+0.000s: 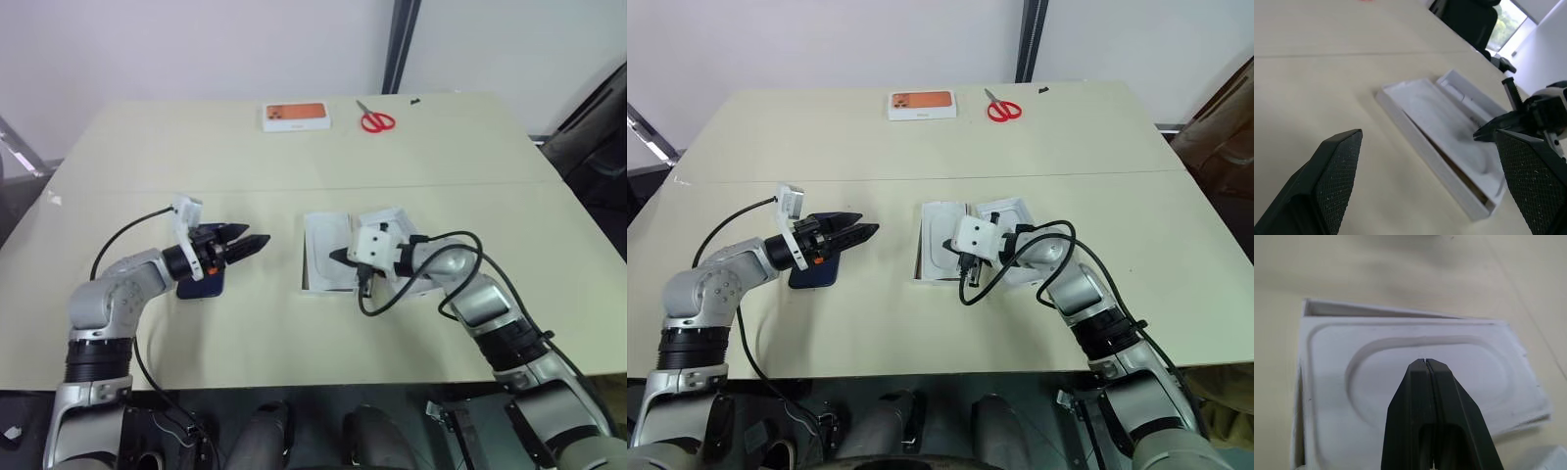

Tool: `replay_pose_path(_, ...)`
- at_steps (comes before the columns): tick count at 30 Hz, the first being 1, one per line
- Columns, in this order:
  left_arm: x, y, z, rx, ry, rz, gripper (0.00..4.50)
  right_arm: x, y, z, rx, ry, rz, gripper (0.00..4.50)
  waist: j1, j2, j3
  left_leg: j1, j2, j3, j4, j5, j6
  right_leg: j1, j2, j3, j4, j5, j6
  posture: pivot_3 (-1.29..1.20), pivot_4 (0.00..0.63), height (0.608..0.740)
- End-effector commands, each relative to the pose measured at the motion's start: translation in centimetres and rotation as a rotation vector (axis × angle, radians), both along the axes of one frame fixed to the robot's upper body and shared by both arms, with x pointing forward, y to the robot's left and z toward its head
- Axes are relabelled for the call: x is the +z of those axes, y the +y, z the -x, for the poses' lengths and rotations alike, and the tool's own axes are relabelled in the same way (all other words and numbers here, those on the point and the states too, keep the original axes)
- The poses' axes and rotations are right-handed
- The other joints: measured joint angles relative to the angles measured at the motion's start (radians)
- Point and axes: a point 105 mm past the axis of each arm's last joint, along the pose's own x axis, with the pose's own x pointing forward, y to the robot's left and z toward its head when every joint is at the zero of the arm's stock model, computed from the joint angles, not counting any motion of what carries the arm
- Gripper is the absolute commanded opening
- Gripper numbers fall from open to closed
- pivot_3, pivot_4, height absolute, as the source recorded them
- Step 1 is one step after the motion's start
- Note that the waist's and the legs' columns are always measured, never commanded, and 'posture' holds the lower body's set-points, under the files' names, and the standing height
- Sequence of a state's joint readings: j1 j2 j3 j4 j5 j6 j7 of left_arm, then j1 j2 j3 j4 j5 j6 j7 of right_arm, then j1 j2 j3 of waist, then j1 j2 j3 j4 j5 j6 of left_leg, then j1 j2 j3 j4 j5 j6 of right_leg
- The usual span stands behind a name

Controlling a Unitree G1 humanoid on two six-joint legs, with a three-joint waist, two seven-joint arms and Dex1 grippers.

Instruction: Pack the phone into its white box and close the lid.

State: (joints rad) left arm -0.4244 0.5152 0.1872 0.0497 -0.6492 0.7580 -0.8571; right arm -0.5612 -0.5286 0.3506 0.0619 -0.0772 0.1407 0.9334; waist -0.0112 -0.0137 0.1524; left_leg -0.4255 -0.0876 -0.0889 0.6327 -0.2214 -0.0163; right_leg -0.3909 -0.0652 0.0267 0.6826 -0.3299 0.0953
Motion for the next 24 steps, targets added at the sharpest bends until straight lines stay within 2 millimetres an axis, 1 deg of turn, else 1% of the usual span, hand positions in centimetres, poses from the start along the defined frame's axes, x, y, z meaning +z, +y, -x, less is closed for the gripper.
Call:
replay_pose_path(1, 1.1, 0.1, 0.0, -0.001, -0.058, 0.011, 4.5, 0.7, 1.3, 0.6, 0.071, -0.029, 0.039, 0.04, -0.001, 0.0, 0.0, 0.0, 0.0, 0.0, 0.0, 0.0, 0.0, 0.0, 0.0, 0.0, 0.0, 0.0, 0.0, 0.0, 0.15, 0.734)
replay_pose_path(3, 1.0, -0.2, 0.0, -0.008, -0.052, 0.021, 4.5, 0.6, 2.2, 0.7, 0.088, -0.018, 0.037, 0.04, -0.002, 0.0, 0.0, 0.0, 0.0, 0.0, 0.0, 0.0, 0.0, 0.0, 0.0, 0.0, 0.0, 0.0, 0.0, 0.0, 0.15, 0.734)
replay_pose_path(6, 0.9, -0.4, -0.1, -0.006, -0.053, 0.023, 4.5, 0.7, 3.5, 0.5, 0.075, 0.025, -0.029, 0.04, -0.007, 0.0, 0.0, 0.0, 0.0, 0.0, -0.001, 0.0, 0.0, -0.001, 0.0, 0.0, 0.0, 0.0, 0.0, 0.0, 0.15, 0.734)
replay_pose_path(11, 0.9, -0.5, -0.2, 0.007, -0.052, 0.03, 4.5, 0.2, 4.4, -0.4, 0.038, 0.034, -0.039, 0.04, -0.006, 0.0, 0.0, 0.0, 0.0, 0.0, -0.001, 0.0, 0.0, -0.001, 0.0, 0.0, 0.001, 0.0, 0.0, 0.0, 0.15, 0.734)
replay_pose_path(15, 0.8, -0.6, 0.0, 0.011, -0.049, 0.031, 4.5, 0.1, 4.4, -0.9, 0.02, 0.017, -0.033, 0.04, -0.003, 0.0, 0.0, 0.0, 0.0, 0.0, 0.0, 0.0, 0.0, -0.001, 0.0, 0.0, 0.001, 0.0, 0.0, 0.0, 0.15, 0.734)
replay_pose_path(20, 0.5, -0.5, 0.1, 0.023, -0.048, 0.017, 4.5, -0.3, 3.4, -1.3, 0.004, 0.0, -0.007, 0.04, -0.006, 0.0, 0.0, 0.0, 0.0, 0.0, 0.0, 0.0, 0.0, -0.001, 0.0, 0.0, 0.001, 0.0, 0.0, 0.0, 0.15, 0.734)
replay_pose_path(22, 0.5, -0.6, 0.0, 0.025, -0.047, 0.016, 4.5, -0.4, 3.1, -1.8, -0.016, -0.018, 0.005, 0.04, -0.005, 0.0, 0.0, 0.0, 0.0, 0.0, -0.001, 0.0, 0.0, -0.001, 0.0, 0.0, 0.001, 0.0, 0.0, 0.0, 0.15, 0.734)
replay_pose_path(24, 0.4, -0.7, 0.0, 0.028, -0.048, 0.015, 4.5, 0.0, 3.1, -2.5, -0.041, -0.033, -0.015, 0.04, -0.005, 0.0, 0.0, 0.0, 0.0, 0.0, 0.0, 0.0, 0.0, 0.0, 0.0, 0.0, 0.001, 0.0, 0.0, 0.0, 0.15, 0.734)
